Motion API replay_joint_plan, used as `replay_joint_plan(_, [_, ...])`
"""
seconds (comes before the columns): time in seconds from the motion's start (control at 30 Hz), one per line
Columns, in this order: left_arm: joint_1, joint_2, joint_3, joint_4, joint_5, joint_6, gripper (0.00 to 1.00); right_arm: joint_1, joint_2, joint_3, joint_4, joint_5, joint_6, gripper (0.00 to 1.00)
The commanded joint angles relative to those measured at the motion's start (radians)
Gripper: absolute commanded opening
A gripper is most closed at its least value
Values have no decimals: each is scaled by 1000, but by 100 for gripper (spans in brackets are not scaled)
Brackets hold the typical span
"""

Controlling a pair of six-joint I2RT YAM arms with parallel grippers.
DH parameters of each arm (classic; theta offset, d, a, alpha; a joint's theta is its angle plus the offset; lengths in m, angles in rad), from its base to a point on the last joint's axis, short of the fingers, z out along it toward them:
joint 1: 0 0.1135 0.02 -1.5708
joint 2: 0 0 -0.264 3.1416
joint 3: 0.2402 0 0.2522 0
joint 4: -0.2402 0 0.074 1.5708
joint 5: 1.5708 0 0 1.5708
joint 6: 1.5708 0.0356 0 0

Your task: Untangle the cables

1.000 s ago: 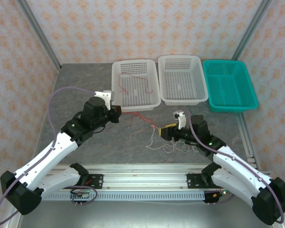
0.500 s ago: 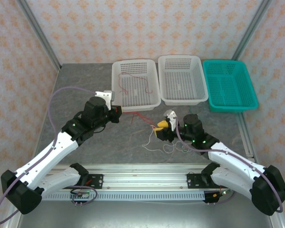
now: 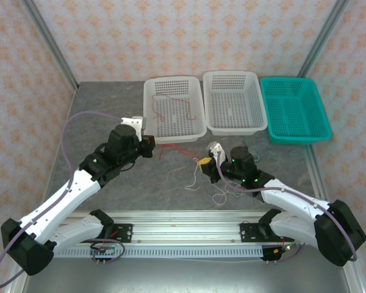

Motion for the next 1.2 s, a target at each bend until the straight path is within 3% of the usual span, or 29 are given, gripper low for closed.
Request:
replay_joint_plan(0.0, [-5,-40,16,-45,-118,-6,0,4,-5,-20,85,113,68,0])
replay_joint_plan(0.2, [24,-80,6,-101,-236,-53,0,3,18,15,-19,399,264,0])
replay_joint_plan(0.37, [84,-114,-13,-136,-225,-83,0,-18,25,32,-104,611,441,0])
replay_joint_plan(0.6, [97,-148,-26,-147,-226,-88,0,-124,-23,46,-281,758,655,0])
replay_joint_plan(0.9, [103,-152,-28,-146,-227,-89,0,-175,-167,32,-482,959,800,0])
replay_joint_plan(0.97, [104,-157,-26,-148,-231,-88,0,-197,-217,17,-480,952,808,0])
replay_joint_plan(1.03, [107,-162,-26,-142,-221,-84,0,-200,-247,-15,-375,840,722,0])
replay_joint_plan(1.17, [106,-161,-26,-70,-127,-81,0,-198,-148,3,-368,676,717,0])
